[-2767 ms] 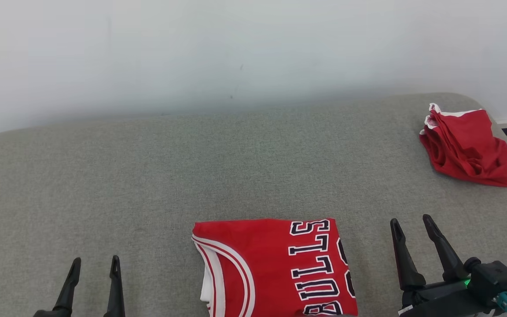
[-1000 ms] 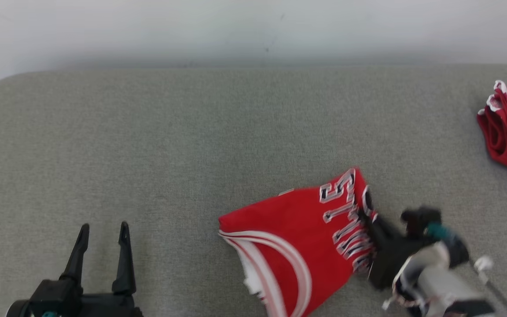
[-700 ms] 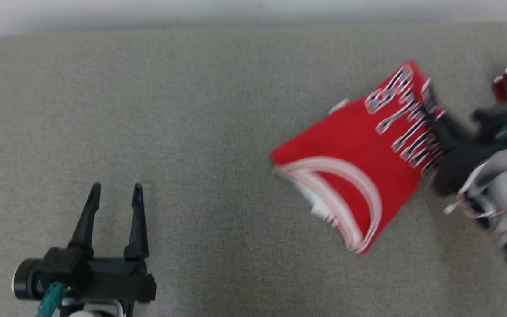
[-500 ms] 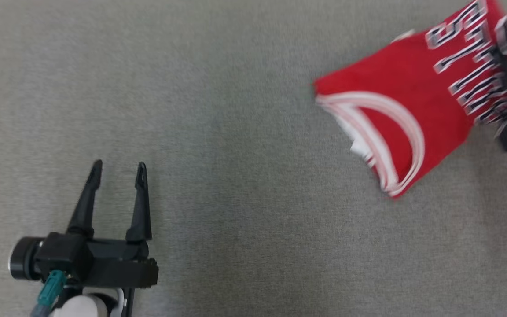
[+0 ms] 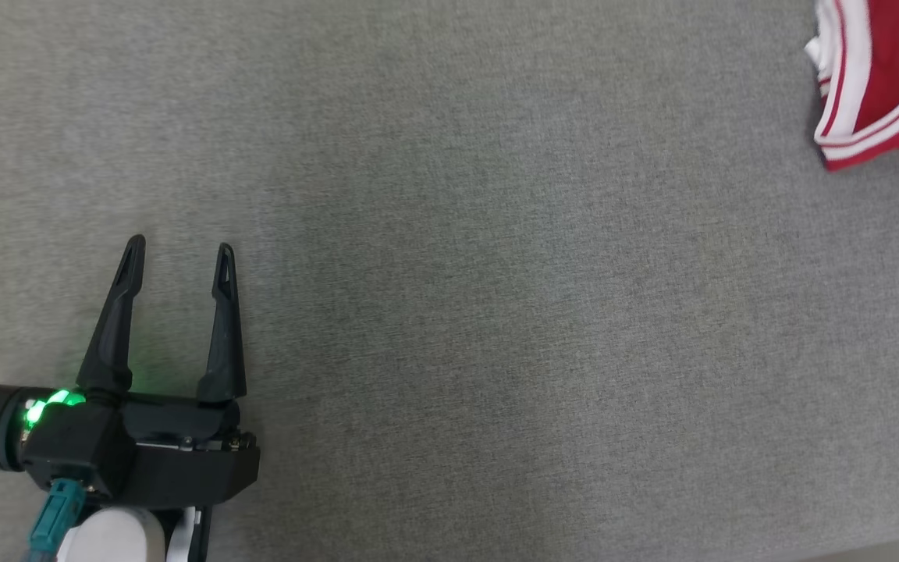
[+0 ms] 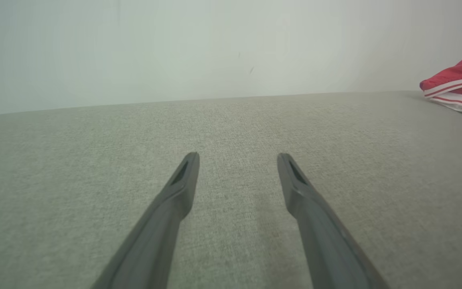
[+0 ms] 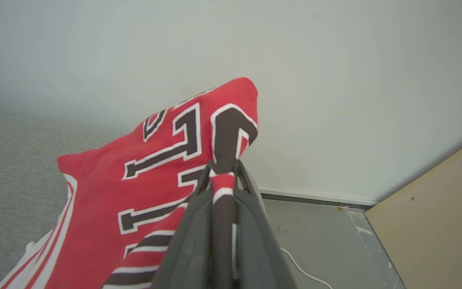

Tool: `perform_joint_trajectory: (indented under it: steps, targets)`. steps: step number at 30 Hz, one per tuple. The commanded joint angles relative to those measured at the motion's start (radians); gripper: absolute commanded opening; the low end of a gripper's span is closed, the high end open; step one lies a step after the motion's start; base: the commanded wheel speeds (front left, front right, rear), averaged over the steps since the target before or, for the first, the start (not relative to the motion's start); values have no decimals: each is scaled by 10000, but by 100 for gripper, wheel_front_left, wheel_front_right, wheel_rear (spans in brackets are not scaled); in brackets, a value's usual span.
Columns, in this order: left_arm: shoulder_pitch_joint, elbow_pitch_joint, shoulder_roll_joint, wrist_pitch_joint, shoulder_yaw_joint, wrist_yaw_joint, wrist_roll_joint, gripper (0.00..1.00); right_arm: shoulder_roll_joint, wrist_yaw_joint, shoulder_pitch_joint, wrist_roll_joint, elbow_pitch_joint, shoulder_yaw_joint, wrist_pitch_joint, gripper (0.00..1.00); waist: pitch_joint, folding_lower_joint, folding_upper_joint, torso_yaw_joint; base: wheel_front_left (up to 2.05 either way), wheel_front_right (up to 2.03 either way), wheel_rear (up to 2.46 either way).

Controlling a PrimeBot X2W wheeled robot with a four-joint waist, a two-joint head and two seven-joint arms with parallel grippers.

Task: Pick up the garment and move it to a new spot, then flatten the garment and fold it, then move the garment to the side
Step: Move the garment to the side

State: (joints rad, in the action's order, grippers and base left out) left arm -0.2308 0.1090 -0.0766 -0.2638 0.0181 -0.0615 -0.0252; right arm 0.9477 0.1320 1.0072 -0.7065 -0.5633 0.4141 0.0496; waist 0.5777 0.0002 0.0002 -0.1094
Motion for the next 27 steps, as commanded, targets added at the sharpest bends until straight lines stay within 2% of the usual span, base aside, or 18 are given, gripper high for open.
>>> perform_joint_trajectory:
  steps: [1, 7, 11, 12, 13, 14, 21, 27]
  targets:
    - [-137, 77, -55, -3, 4, -1, 124, 100, 112, -29, 100, -82, -58, 3, -82, 0, 396, -2, -2, -339, 0, 0, 0]
    - [-206, 298, -103, -1, 90, -67, 131, 100, 667, -29, 382, 271, -872, 448, -561, 0, 587, -2, -2, -215, 0, 0, 0]
    - [-289, 375, -141, -1, 120, -56, 186, 100, 597, -29, 827, 714, -1784, 772, -400, 0, 767, -2, -2, -131, 0, 0, 0]
    - [-310, 385, -140, 0, 125, -45, 196, 100, 553, -29, 1007, 863, -1964, 843, -290, 30, 794, -2, -2, -115, 0, 0, 0]
    - [-330, 400, -139, -1, 137, -37, 194, 100, 514, -29, 1167, 989, -2167, 880, -168, 50, 824, -2, -2, -88, 0, 0, 0]
    - [-344, 405, -142, 0, 131, -21, 181, 100, 435, -29, 1291, 1118, -2389, 937, -104, 100, 837, -2, -2, -76, 0, 0, 0]
    - [-229, 234, -137, 0, 3, 62, 16, 100, -71, -29, 1994, 1835, -3472, 1084, 1039, 100, 444, -2, -2, 9, 0, 0, 0]
    - [237, -63, -15, -3, -121, 127, -202, 100, -730, -29, 1997, 1659, -3331, 1172, 1910, 100, -693, -2, -2, 116, 0, 0, 0]
